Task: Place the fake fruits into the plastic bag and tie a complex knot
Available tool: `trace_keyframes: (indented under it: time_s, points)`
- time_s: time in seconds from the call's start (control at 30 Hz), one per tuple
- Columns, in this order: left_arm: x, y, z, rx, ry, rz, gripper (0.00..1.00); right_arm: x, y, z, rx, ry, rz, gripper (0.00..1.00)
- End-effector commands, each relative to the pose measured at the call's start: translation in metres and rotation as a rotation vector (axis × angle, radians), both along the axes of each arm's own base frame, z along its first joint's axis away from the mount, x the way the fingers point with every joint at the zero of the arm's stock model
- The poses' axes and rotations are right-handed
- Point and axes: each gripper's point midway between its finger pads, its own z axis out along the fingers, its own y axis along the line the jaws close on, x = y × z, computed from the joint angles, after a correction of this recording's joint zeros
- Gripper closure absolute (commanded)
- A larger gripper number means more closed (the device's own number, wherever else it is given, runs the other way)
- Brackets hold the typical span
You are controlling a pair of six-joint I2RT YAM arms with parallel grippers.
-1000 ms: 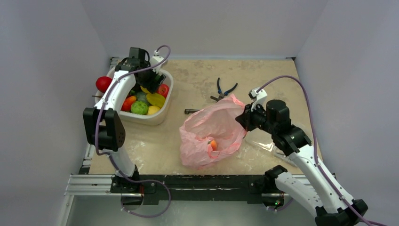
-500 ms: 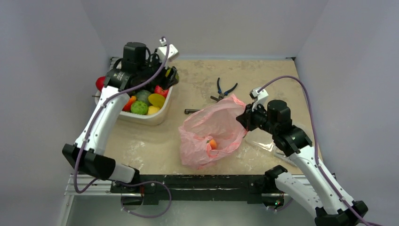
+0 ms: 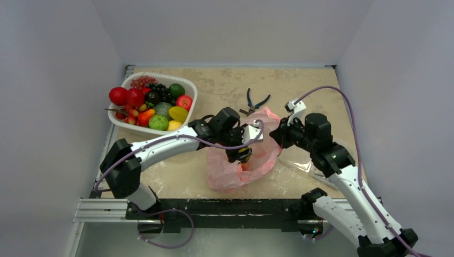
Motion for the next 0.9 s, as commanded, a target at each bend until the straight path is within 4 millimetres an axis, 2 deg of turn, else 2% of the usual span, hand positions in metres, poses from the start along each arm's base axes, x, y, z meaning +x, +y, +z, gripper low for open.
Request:
trace_keyframes:
  time_s: [0.0,0.1,0.2,0.33,0.43,0.5,0.57,0.67,0.8,0.87]
  points:
    - [0.032,-0.01,0.0,-0.006,-0.124,0.058,0.28,0.004,0.0,0.022,0.026,-0.052,-0.004,1.0]
    - [0.028,-0.01,0.024,-0.014,-0.109,0.049,0.13,0.003,0.0,0.019,0.023,-0.046,-0.002,1.0]
    - [0.018,-0.008,0.064,-0.056,-0.084,0.04,0.0,0.002,0.0,0.016,0.025,-0.038,-0.001,1.0]
    - [0.012,0.001,0.125,-0.165,-0.121,0.074,0.0,0.0,0.0,0.014,0.03,-0.037,0.001,1.0]
    - [0.013,0.021,0.164,-0.247,-0.108,0.124,0.0,-0.001,0.0,0.014,0.037,-0.038,0.0,1.0]
    - [0.02,0.039,0.178,-0.269,-0.096,0.165,0.0,-0.002,0.0,0.014,0.041,-0.037,-0.002,1.0]
    - [0.04,0.065,0.19,-0.28,-0.112,0.27,0.0,0.001,0.002,0.021,0.056,-0.066,0.001,1.0]
    - [0.085,0.128,0.195,-0.224,-0.19,0.481,0.0,-0.003,-0.001,0.019,0.042,-0.051,0.001,1.0]
    - [0.139,0.238,0.182,-0.09,-0.267,0.785,0.0,-0.002,-0.002,0.023,0.04,-0.064,-0.002,1.0]
    - [0.156,0.294,0.172,-0.002,-0.291,0.903,0.0,-0.003,-0.002,0.023,0.04,-0.063,-0.001,1.0]
